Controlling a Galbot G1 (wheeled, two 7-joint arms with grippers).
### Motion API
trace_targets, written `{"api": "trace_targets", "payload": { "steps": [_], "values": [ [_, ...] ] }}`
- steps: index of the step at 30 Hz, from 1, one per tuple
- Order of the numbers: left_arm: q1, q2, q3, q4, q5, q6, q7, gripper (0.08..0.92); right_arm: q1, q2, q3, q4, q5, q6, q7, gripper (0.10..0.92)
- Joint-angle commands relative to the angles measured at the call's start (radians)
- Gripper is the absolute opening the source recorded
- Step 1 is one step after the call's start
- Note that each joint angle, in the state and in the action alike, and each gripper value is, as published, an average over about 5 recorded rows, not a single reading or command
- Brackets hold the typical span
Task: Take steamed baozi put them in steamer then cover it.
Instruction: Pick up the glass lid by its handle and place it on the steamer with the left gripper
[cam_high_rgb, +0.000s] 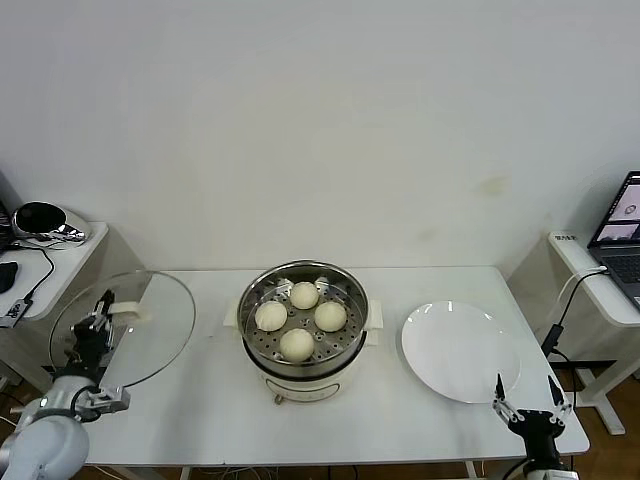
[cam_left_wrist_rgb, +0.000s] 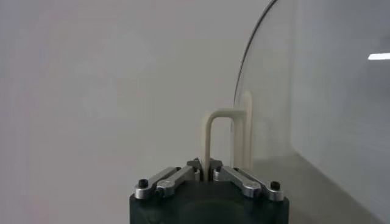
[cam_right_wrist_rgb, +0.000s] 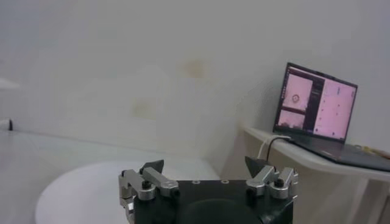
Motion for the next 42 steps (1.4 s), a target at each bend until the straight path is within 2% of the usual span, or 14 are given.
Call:
{"api": "trace_targets", "payload": {
  "steps": [1,6,10,16,27,36,42],
  "values": [
    [-0.093,0.184,0.308,-0.308,-0.161,0.275,0.125,0.145,0.007,0.009,-0.020,0.002,-0.025,-0.003,0.001,0.823],
    [-0.274,0.155,0.542,-0.277,-0.134,0.358,0.146,0.145,0.024,0.033,-0.033,0.001,-0.079,-0.009,0.008,0.823],
    [-0.412,0.075,0.660,-0.223,-0.057,0.423,0.207,0.145,0.037,0.061,-0.050,0.001,-0.123,-0.012,0.017,0.823],
    [-0.520,-0.076,0.769,-0.141,0.098,0.458,0.292,0.145,0.047,0.076,-0.058,-0.018,-0.158,-0.011,0.032,0.823],
    [-0.584,-0.280,0.846,-0.015,0.300,0.481,0.355,0.145,0.053,0.068,-0.061,-0.038,-0.153,-0.013,0.038,0.823],
    [-0.563,-0.371,0.839,0.049,0.361,0.479,0.350,0.145,0.056,0.058,-0.060,-0.051,-0.145,-0.011,0.040,0.823],
    [-0.557,-0.383,0.836,0.078,0.376,0.475,0.346,0.145,0.055,0.056,-0.056,-0.052,-0.139,-0.008,0.040,0.823]
  ]
}}
